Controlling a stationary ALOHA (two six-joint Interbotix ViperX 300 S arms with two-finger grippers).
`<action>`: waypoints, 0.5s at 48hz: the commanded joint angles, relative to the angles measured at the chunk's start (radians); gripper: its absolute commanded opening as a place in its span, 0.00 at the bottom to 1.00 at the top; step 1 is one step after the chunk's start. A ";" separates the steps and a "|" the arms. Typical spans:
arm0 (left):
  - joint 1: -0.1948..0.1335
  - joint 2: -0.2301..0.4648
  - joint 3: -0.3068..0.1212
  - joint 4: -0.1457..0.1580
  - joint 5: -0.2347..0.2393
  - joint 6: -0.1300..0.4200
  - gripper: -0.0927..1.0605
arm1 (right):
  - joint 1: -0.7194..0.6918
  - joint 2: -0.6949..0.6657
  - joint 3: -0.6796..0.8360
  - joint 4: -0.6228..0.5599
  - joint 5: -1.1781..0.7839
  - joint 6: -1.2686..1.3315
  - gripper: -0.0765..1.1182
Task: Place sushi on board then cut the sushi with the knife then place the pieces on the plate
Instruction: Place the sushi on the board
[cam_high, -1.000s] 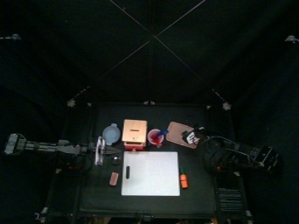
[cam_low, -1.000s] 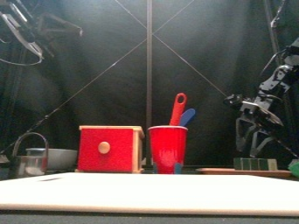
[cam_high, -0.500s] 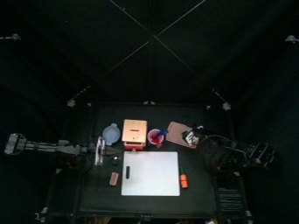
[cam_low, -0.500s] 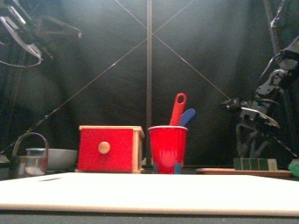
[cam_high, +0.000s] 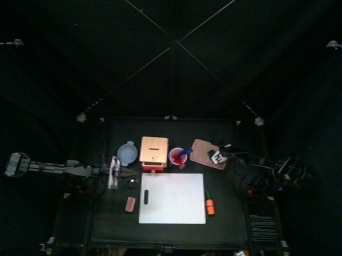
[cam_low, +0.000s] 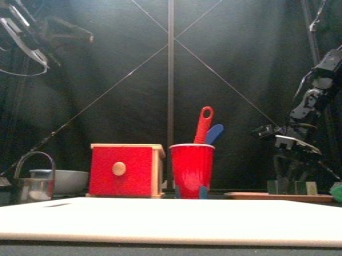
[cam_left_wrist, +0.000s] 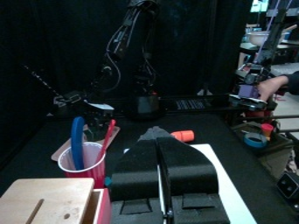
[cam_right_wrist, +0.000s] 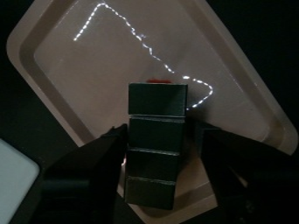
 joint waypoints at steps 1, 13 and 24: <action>-0.002 0.002 -0.012 0.000 -0.011 0.000 0.08 | -0.005 -0.011 -0.018 0.005 -0.003 0.002 0.68; -0.002 0.002 -0.011 0.000 -0.009 0.000 0.08 | 0.025 -0.078 -0.054 0.017 0.066 0.002 0.55; 0.000 0.002 -0.006 0.002 -0.009 0.000 0.08 | 0.094 -0.235 -0.127 0.092 0.350 0.021 0.55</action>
